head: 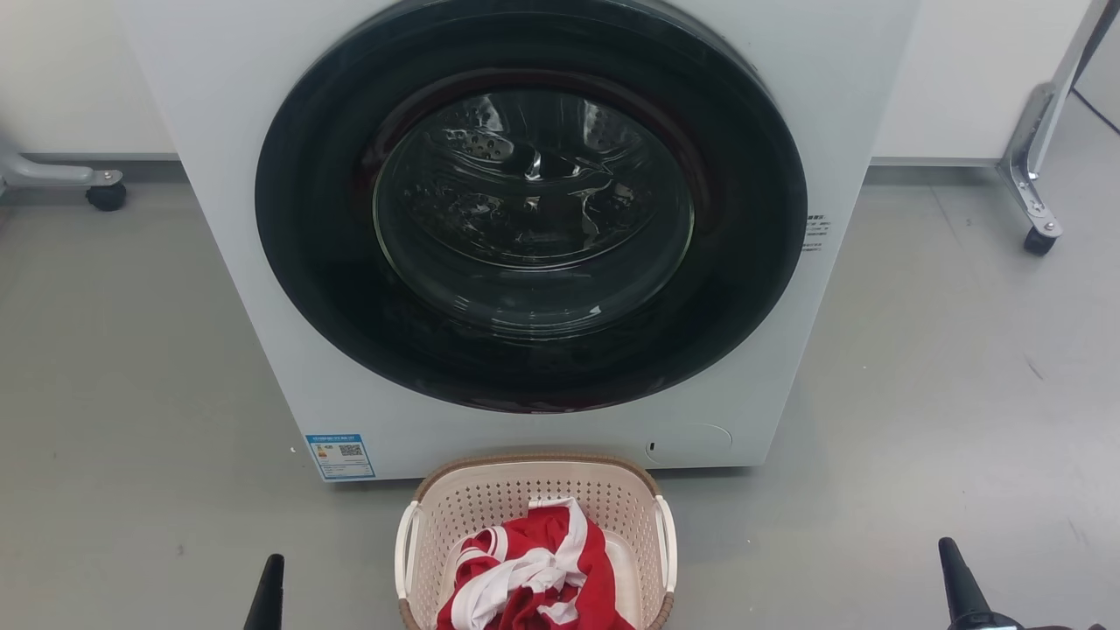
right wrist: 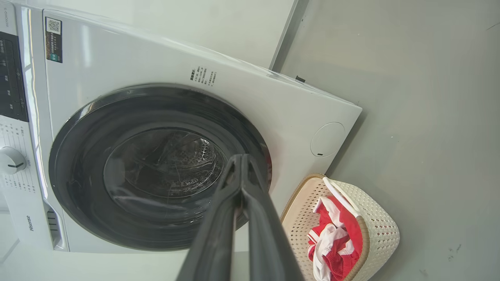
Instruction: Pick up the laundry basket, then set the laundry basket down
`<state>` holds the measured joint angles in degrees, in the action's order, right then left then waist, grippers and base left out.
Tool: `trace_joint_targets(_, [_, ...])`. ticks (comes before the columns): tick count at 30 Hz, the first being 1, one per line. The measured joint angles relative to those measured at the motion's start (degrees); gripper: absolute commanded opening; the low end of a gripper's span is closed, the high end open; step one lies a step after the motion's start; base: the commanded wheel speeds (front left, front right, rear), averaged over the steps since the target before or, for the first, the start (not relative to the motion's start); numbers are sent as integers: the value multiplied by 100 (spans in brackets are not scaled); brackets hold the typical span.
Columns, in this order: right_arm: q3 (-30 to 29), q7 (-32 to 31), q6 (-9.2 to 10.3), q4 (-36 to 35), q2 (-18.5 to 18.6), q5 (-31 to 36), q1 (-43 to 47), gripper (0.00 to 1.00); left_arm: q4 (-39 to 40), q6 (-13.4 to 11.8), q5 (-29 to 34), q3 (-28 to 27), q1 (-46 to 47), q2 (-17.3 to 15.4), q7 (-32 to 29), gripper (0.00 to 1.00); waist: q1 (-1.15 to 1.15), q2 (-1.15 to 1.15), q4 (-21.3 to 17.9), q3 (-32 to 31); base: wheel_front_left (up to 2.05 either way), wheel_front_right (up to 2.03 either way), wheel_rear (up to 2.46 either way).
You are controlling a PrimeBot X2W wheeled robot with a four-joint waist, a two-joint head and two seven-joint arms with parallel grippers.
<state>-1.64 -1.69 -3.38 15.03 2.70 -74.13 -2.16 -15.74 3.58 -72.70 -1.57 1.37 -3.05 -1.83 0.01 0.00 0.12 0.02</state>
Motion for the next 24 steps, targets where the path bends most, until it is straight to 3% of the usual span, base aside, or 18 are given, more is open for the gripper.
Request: trace_joint_targets(24, [-593, -479, -328, 198, -19, -1730, -272, 0, -119, 352, -1857, -365, 326, 57, -467, 0, -1, 0, -12, 8, 0, 0, 0])
